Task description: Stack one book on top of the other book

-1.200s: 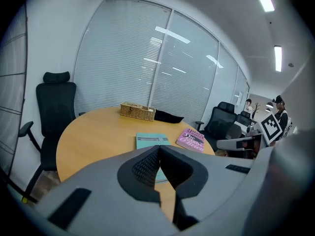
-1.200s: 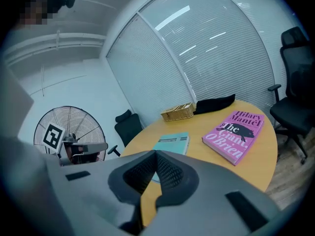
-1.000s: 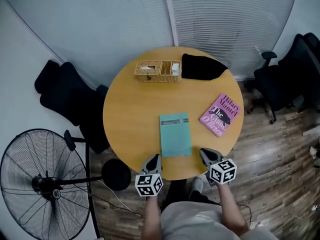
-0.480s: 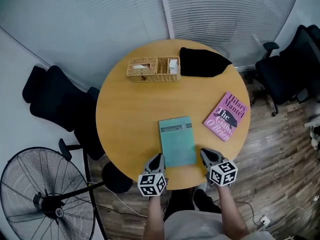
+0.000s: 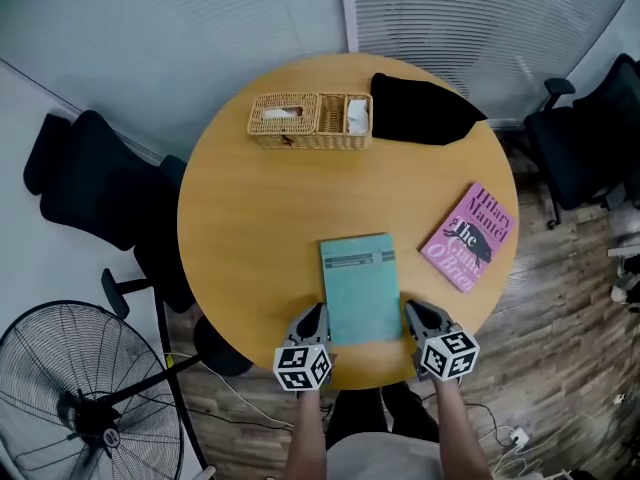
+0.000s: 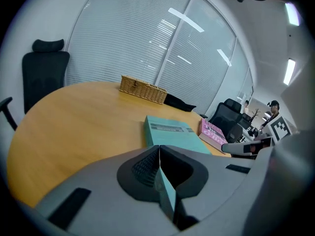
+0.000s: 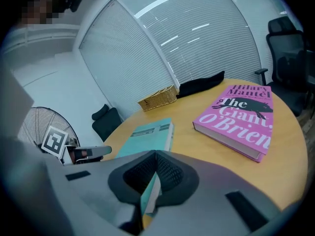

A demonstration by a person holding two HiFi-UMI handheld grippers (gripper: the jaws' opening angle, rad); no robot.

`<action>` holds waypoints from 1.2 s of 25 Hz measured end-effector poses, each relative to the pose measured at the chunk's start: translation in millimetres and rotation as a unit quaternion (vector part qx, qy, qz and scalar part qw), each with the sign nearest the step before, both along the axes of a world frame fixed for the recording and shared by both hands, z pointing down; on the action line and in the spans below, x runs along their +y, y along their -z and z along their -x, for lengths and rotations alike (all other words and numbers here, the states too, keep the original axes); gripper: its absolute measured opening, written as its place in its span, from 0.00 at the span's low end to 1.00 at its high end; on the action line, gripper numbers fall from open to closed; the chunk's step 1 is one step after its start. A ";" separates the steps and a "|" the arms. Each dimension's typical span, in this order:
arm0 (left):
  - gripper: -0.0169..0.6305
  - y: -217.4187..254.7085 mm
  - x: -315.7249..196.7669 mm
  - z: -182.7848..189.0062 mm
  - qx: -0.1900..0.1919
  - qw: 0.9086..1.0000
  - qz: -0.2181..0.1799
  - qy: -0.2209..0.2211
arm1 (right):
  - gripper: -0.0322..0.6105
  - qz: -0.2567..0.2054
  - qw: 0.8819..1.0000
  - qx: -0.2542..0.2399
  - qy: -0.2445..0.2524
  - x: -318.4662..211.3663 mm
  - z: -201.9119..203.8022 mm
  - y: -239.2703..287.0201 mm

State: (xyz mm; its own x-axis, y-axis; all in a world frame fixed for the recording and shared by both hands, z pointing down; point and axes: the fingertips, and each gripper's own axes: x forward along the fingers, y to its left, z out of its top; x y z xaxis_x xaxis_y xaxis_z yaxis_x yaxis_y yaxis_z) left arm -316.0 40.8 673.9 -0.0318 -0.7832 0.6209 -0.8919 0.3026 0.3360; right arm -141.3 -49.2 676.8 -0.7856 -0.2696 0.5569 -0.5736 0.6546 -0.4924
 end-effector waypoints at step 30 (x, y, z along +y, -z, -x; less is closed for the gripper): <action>0.36 -37.7 -31.9 -11.1 0.111 0.992 0.015 -0.051 | 0.39 0.045 0.998 0.035 -0.023 2.8 43.7 -39.9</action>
State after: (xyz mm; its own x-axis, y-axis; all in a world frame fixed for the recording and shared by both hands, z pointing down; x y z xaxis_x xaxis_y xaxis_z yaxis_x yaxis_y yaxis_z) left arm -305.0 8.9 711.5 0.1877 -0.7568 0.6261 -0.8235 0.2263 0.5203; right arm -184.9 -46.3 716.6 -0.7316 -0.2511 0.6338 -0.6375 0.5815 -0.5054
